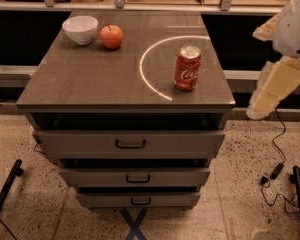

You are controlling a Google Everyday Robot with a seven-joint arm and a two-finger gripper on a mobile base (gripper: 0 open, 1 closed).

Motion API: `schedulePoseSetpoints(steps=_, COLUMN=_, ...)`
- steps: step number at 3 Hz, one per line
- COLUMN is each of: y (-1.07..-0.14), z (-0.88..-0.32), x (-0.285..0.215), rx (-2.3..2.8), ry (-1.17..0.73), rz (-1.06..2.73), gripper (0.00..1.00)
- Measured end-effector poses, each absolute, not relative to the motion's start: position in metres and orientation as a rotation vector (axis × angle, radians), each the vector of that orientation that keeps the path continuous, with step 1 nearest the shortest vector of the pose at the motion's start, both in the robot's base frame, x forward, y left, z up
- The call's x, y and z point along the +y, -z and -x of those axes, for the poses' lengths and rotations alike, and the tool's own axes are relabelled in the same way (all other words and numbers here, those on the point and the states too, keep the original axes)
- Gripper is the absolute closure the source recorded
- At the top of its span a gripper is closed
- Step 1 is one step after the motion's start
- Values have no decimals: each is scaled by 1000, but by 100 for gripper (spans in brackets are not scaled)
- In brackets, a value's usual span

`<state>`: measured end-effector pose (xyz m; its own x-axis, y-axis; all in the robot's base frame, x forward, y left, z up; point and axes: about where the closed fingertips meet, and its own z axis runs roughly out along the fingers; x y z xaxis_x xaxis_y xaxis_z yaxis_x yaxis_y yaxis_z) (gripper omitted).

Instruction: Knock coke can over

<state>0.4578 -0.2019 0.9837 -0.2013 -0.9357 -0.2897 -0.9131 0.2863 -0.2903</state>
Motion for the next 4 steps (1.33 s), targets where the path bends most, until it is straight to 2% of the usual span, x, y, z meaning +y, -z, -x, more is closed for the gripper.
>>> schedulePoseSetpoints(steps=2, y=-996, z=-533, x=-150, rx=1852, ry=-167, rz=1386, gripper=0)
schedulePoseSetpoints(steps=4, y=-965, z=-592, x=-126, rx=1622, ry=-401, rz=1058, gripper=0)
